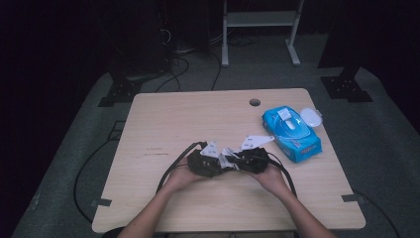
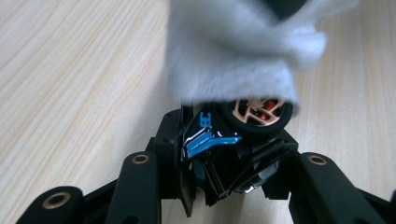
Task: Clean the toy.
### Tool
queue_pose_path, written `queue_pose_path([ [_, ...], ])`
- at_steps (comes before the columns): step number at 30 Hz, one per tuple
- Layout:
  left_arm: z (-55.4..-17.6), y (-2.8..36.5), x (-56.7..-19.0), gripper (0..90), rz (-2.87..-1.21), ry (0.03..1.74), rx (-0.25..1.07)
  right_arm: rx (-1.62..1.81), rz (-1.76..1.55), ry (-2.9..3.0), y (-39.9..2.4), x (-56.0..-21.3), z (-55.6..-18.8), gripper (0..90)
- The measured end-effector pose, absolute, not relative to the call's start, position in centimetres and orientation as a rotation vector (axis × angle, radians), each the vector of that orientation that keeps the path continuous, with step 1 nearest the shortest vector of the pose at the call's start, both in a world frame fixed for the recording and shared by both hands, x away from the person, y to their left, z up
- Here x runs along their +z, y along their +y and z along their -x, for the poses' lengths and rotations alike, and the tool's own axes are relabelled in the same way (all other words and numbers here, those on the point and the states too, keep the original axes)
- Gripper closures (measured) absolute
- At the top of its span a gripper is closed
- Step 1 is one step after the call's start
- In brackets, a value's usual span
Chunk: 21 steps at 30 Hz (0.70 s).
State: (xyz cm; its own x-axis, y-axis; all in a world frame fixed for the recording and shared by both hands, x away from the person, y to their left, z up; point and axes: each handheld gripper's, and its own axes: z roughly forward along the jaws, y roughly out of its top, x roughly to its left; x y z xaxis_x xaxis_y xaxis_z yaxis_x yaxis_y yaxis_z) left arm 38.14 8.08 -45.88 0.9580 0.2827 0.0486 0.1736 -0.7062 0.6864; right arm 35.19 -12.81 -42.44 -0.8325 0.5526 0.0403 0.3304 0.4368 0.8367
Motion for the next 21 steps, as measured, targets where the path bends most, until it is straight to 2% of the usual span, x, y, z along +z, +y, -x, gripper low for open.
queue_pose_path([
  [3, -38.5, 8.9, -46.0, 58.1, -2.348, 0.339, 0.182, 1.350, -0.788, 2.447, -12.7, -42.5, -35.9, 83.7],
  [9, -39.1, 9.1, -45.3, 58.1, -2.345, 0.321, 0.254, 1.342, -0.897, 2.395, -15.1, -42.2, -36.9, 83.7],
  [18, -40.7, 9.5, -45.9, 57.8, -2.326, 0.358, 0.270, 1.322, -0.926, 2.358, -14.2, -42.5, -38.3, 83.7],
  [21, -41.1, 9.9, -46.4, 57.3, -2.314, 0.387, 0.227, 1.320, -0.921, 2.359, -13.7, -42.7, -38.5, 83.7],
])
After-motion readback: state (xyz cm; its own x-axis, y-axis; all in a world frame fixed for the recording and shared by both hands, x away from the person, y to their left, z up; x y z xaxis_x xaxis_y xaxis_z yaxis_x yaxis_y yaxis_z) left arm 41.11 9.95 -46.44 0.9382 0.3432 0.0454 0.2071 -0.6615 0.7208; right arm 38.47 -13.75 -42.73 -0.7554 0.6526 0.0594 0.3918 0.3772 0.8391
